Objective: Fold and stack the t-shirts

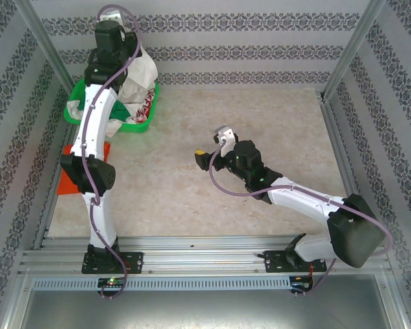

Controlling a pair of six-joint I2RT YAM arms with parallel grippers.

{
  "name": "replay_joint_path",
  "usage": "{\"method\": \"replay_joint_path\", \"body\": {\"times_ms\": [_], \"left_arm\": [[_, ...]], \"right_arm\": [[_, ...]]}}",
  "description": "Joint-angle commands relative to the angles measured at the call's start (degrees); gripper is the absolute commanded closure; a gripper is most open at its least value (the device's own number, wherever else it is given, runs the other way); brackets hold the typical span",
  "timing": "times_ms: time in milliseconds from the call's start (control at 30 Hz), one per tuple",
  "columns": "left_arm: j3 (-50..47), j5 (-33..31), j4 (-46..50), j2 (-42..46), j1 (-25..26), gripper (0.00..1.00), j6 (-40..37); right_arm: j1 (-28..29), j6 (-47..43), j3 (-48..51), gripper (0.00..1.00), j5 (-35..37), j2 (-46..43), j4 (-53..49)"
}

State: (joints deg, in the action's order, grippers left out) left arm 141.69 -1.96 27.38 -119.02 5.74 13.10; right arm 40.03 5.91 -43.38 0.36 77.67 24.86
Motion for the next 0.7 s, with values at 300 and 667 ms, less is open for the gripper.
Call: {"method": "replay_joint_path", "body": {"times_ms": [300, 667], "left_arm": [[-2.34, 9.02, 1.48, 13.22, 12.41, 1.00, -5.57], [-49.52, 13.16, -17.65, 23.14, 16.02, 0.00, 7.79]], "right_arm": [[1.04, 3.92, 1.90, 0.02, -2.91, 3.64, 7.39], [1.16, 3.83, 7.84, 0.02, -1.18, 0.42, 11.44]]}}
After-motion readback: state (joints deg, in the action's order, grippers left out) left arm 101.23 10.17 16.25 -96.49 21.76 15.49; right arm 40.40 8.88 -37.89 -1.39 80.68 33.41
